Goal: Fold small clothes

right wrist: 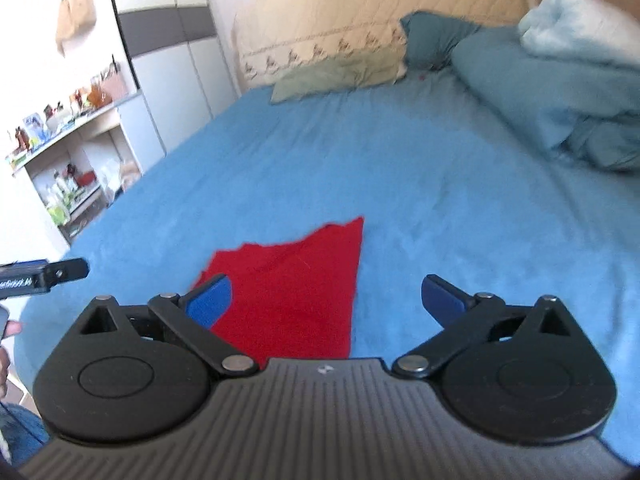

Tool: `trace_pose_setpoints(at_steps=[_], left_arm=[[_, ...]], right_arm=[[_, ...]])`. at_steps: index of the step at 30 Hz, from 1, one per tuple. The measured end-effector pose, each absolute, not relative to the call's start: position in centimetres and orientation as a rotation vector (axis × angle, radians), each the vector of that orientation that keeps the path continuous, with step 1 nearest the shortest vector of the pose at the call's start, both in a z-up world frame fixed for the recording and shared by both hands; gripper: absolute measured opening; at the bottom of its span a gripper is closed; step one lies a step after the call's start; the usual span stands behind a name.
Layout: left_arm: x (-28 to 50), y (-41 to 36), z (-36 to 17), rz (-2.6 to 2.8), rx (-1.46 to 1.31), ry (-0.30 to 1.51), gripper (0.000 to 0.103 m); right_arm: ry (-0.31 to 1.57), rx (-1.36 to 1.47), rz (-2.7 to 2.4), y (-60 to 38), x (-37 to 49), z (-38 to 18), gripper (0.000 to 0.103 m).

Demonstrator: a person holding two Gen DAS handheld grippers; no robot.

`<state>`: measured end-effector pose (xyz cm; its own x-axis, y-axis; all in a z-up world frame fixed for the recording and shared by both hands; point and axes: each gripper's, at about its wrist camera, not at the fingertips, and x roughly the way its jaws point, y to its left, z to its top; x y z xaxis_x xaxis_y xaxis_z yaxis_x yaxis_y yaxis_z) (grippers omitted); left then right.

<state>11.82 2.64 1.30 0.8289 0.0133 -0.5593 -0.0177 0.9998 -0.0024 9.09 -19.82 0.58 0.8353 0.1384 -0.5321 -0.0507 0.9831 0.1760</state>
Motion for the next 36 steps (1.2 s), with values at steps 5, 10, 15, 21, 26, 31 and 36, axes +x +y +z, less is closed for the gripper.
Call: trace_pose_setpoints(at_steps=[5, 10, 15, 21, 26, 31, 36], left_arm=[[5.6, 1.8, 3.7, 0.060, 0.029, 0.594, 0.103], [2.4, 1.3, 3.0, 0.068, 0.040, 0.630, 0.103], [0.2, 0.9, 2.0, 0.047, 0.070, 0.643, 0.103], [-1.3, -0.1, 0.2, 0.024, 0.121, 0.661, 0.103], [-1.5, -0.4, 0.0, 0.014, 0.113, 0.661, 0.103], [-1.5, -0.5, -0.1, 0.011, 0.110, 0.662, 0.103], [-1.4, -0.2, -0.2, 0.009, 0.105, 0.668, 0.103]], right_arm=[[0.606, 0.107, -0.002, -18.5, 3.3, 3.9, 0.103], [0.690, 0.094, -0.042, -17.7, -0.5, 3.6, 0.103], [0.745, 0.062, -0.078, -16.7, -3.3, 1.8, 0.103], [0.783, 0.036, -0.087, -15.9, -4.5, -0.1, 0.103], [0.795, 0.033, -0.079, -15.3, -4.6, -0.4, 0.103], [0.801, 0.037, -0.077, -15.1, -4.6, -0.4, 0.103], [0.805, 0.038, -0.080, -14.8, -4.5, -0.5, 0.103]])
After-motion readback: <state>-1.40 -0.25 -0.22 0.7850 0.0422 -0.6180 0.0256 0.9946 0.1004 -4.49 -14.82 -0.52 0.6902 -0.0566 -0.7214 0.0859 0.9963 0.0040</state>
